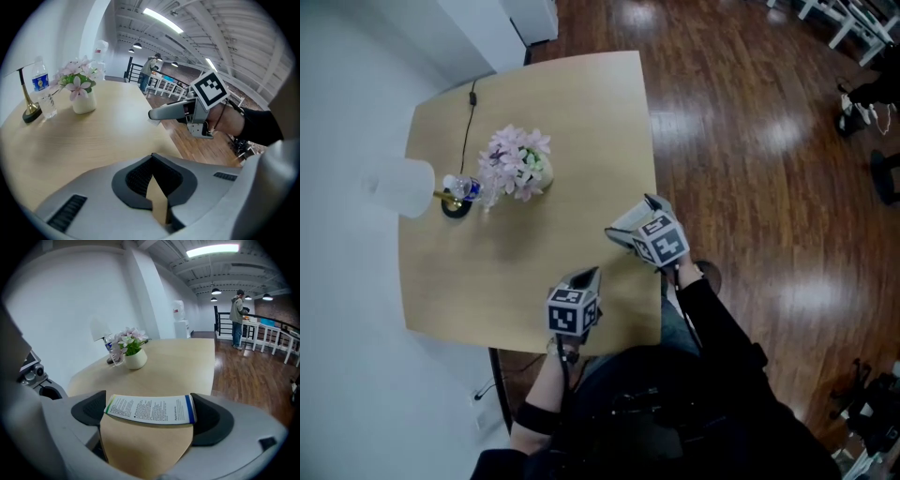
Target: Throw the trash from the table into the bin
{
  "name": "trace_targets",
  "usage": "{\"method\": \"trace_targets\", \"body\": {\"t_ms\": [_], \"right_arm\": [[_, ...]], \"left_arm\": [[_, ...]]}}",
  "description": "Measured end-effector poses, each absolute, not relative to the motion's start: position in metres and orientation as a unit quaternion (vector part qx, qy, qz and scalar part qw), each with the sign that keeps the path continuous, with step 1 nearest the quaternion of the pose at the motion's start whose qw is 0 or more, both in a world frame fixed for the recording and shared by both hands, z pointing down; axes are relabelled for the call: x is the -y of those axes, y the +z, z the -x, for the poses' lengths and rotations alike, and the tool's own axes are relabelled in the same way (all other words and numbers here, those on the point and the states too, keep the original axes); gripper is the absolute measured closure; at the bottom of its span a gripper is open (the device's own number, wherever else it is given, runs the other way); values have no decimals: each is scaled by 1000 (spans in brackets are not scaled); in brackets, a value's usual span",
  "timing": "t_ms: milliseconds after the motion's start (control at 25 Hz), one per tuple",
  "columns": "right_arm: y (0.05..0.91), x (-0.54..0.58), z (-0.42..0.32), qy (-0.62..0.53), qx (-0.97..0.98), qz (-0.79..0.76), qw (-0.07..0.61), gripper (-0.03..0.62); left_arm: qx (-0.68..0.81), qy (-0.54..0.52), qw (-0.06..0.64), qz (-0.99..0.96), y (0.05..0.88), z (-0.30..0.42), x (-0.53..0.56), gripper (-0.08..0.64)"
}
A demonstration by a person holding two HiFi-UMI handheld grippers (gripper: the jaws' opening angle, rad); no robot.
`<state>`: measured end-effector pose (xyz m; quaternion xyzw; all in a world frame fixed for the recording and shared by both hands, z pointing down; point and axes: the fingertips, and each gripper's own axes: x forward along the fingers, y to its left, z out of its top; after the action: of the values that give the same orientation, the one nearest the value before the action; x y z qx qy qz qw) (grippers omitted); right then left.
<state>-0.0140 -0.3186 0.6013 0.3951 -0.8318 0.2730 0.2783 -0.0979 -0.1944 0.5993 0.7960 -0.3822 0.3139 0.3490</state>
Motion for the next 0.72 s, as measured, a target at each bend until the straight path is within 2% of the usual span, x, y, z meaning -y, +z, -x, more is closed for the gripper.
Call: {"method": "trace_targets", "body": {"t_ms": [400,720], "right_arm": [[610,191,11,315,801,-419,290,23],[606,94,-19,342,762,-465,294,23]], "left_arm": [[328,310,326,-831,592,104,124,560],[258,306,317,-860,599,82,77,560]]}}
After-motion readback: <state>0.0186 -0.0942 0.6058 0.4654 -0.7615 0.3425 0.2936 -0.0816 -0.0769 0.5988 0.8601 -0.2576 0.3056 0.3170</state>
